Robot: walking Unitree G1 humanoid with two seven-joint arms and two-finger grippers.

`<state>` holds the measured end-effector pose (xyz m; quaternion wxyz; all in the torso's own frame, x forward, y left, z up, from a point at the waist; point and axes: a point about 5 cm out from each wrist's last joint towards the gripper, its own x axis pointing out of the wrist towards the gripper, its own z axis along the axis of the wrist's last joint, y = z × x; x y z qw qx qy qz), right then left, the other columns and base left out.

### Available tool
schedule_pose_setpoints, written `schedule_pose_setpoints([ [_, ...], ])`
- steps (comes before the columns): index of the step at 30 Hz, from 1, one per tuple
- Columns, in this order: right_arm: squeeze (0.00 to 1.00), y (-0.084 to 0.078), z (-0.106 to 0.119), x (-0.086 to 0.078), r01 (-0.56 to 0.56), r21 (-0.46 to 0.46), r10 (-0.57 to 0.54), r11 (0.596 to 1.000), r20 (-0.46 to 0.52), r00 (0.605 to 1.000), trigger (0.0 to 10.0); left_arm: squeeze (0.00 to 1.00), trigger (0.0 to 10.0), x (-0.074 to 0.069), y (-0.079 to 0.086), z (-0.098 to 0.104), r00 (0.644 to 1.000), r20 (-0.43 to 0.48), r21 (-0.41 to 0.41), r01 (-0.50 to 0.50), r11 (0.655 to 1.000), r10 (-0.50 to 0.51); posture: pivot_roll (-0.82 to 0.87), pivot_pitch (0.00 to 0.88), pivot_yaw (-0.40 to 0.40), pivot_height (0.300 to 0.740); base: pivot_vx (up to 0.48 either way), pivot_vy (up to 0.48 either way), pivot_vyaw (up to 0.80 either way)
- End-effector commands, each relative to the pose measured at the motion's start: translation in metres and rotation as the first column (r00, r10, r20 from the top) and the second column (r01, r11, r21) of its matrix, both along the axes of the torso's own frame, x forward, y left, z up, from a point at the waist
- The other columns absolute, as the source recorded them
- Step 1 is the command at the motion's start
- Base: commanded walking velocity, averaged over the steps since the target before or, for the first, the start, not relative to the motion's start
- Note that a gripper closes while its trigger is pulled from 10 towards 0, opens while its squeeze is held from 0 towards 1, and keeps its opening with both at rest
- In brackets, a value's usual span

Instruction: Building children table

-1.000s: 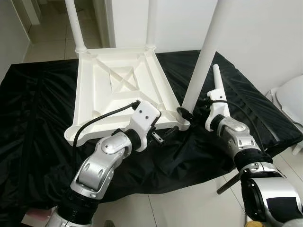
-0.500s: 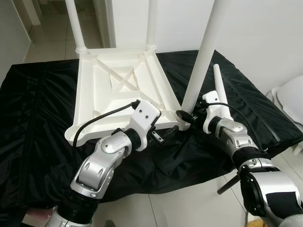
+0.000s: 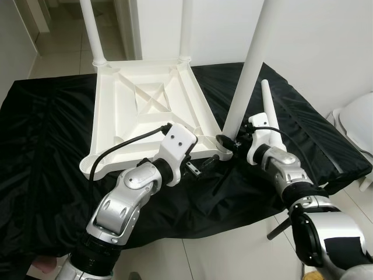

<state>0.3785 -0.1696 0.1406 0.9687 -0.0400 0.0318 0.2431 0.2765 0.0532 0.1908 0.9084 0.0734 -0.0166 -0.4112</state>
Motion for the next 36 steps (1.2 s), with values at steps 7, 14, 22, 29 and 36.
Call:
schedule_pose_setpoints([
  [7,0.00,-0.004,-0.011,-0.002,0.196,0.068,-0.193,0.978,-0.040,0.980,10.0,0.00,10.0,-0.003,-0.003,0.001,1.000,-0.002,-0.003,0.017,1.000,-0.017,-0.04,0.031,-0.006,0.740,0.000,0.000,0.00],
  [14,0.00,0.013,-0.017,-0.005,0.399,0.177,-0.390,0.900,-0.085,0.917,10.0,0.00,10.0,-0.005,-0.005,0.000,0.999,-0.007,-0.007,0.032,0.999,-0.032,-0.04,0.025,-0.011,0.740,0.000,0.000,0.00],
  [22,0.00,0.051,-0.024,-0.011,0.521,0.223,-0.505,0.824,-0.129,0.853,10.0,0.00,10.0,-0.006,-0.008,0.000,0.999,-0.010,-0.010,0.039,0.999,-0.039,-0.04,0.016,-0.022,0.740,0.000,0.000,0.00],
  [29,0.00,0.074,-0.020,-0.013,0.524,0.241,-0.507,0.817,-0.136,0.851,10.0,0.00,10.0,-0.007,-0.008,-0.001,0.999,-0.011,-0.009,0.043,0.999,-0.043,-0.03,0.012,-0.025,0.740,0.000,0.000,0.00],
  [36,1.00,0.073,-0.019,-0.015,0.535,0.234,-0.518,0.812,-0.135,0.845,10.0,0.00,10.0,-0.008,-0.009,-0.002,0.999,-0.012,-0.008,0.042,0.999,-0.042,-0.03,0.011,-0.032,0.740,0.000,0.000,0.00],
])
